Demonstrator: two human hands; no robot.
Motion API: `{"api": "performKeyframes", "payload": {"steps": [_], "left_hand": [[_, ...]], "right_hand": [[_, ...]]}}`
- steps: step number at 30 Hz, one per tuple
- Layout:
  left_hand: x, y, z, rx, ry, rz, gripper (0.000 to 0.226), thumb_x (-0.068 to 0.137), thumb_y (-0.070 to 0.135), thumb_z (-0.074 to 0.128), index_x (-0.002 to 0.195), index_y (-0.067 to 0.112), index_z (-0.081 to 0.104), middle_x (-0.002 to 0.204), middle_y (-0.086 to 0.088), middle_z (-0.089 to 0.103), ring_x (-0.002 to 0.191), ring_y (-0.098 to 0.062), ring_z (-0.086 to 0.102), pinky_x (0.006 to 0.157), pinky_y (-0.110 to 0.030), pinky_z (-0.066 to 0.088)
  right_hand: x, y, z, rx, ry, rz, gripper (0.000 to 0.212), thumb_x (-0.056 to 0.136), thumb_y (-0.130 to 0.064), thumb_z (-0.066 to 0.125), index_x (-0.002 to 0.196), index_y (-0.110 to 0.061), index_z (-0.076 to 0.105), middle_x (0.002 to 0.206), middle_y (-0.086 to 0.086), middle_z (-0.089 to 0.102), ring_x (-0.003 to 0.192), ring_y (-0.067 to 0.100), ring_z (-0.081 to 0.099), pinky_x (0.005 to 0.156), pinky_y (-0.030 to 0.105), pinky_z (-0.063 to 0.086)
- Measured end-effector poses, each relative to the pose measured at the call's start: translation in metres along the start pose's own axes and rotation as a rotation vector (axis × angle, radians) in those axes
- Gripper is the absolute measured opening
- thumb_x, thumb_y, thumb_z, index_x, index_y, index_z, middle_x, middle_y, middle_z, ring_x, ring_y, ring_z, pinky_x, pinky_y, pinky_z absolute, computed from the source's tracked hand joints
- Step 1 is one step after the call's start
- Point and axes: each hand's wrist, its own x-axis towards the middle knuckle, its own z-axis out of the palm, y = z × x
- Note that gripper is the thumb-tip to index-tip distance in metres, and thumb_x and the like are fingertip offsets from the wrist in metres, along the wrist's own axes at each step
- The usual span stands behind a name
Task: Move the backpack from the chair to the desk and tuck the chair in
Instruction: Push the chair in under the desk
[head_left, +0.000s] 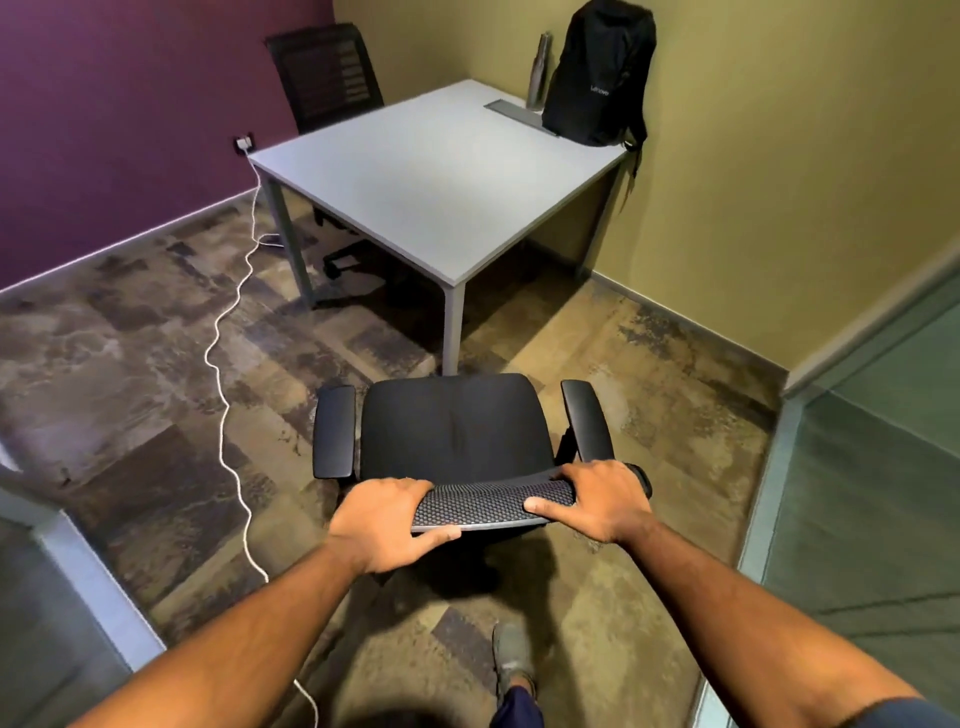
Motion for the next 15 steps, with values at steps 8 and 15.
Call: {"api": "performKeyframes", "payload": {"steps": [8,15], "left_hand": [[-0.02,-0.014,-0.004,-0.023,0.032,0.144,0.085,0.078,0.098,0.025,0.118,0.034,0.063,0.111,0.01,0.073,0.099,-0.018,0.07,0.078,-0.038,0.056],[-0.016,-0.022,-0.006,0.013,0.011,0.248,0.085,0.076,0.099,0.026,0.116,0.034,0.063,0.111,0.011,0.073,0.098,-0.017,0.07,0.076,-0.038,0.055]], "right_hand": [[-0.054,-0.038,0.001,0.034,0.048,0.125,0.097,0.075,-0.107,0.019,0.101,-0.032,0.076,0.082,-0.008,0.074,0.079,0.015,0.071,0.073,0.038,0.055],[-0.086,-0.061,0.001,0.06,0.042,0.253,0.101,0.072,-0.109,0.016,0.1,-0.034,0.076,0.078,-0.009,0.072,0.076,0.012,0.07,0.067,0.035,0.05]]}}
